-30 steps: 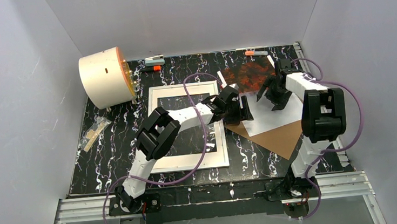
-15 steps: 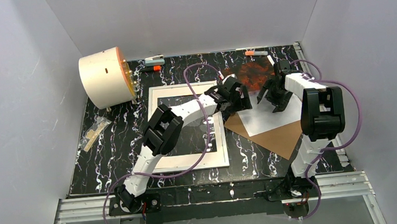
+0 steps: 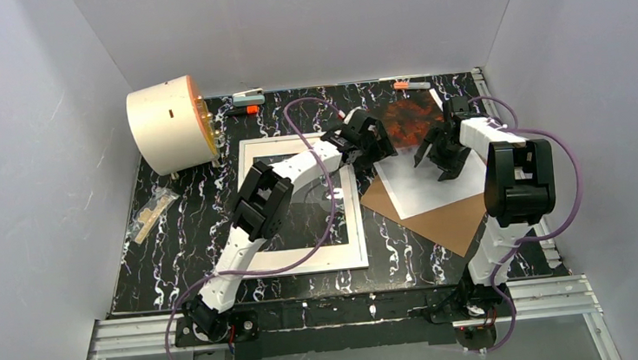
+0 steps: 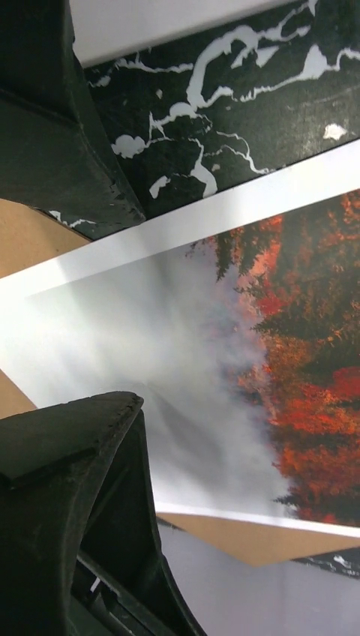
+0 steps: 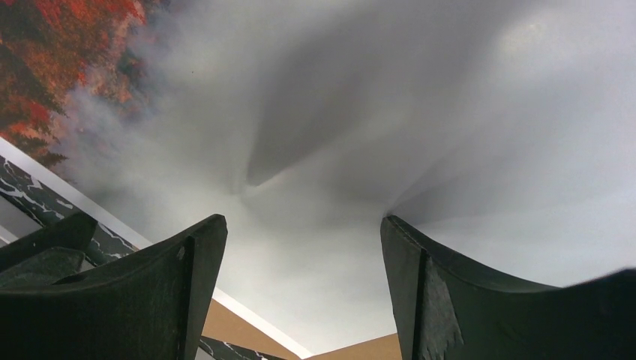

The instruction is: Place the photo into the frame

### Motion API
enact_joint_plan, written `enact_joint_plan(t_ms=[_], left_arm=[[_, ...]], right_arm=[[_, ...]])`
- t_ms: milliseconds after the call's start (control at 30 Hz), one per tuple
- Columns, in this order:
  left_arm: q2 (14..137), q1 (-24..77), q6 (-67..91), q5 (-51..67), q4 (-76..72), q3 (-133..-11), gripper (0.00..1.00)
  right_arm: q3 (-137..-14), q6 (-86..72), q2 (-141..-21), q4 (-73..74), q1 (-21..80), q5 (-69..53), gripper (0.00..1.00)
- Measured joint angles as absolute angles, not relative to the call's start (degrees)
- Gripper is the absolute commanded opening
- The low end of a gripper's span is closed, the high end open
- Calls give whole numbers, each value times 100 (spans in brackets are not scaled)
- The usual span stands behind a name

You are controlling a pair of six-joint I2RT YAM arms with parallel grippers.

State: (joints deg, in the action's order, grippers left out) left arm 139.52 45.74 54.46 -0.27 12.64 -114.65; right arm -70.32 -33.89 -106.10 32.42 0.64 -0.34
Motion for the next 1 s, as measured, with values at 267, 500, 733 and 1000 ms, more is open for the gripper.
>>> enact_joint_plan(t_ms=[267,500,733,1000], left_arm=[[14003,4375,6180,711,574,-11179,77],[13896,4215,6805,1216,-242,-10632,77],[13821,4185,7518,1575,-1240,-10018,77],[13708,4147,7957,1695,-1870,-9581,78]], right_arm=[[-6967,-3197,-10602,3168,-60,-395,83],[-6967,-3074,-10720,3199,-139,-613,82],[-6997,-3013,-10761,3242,-189,-731,81],[-6997,-2998,-10768,3245,-193,-746,81]])
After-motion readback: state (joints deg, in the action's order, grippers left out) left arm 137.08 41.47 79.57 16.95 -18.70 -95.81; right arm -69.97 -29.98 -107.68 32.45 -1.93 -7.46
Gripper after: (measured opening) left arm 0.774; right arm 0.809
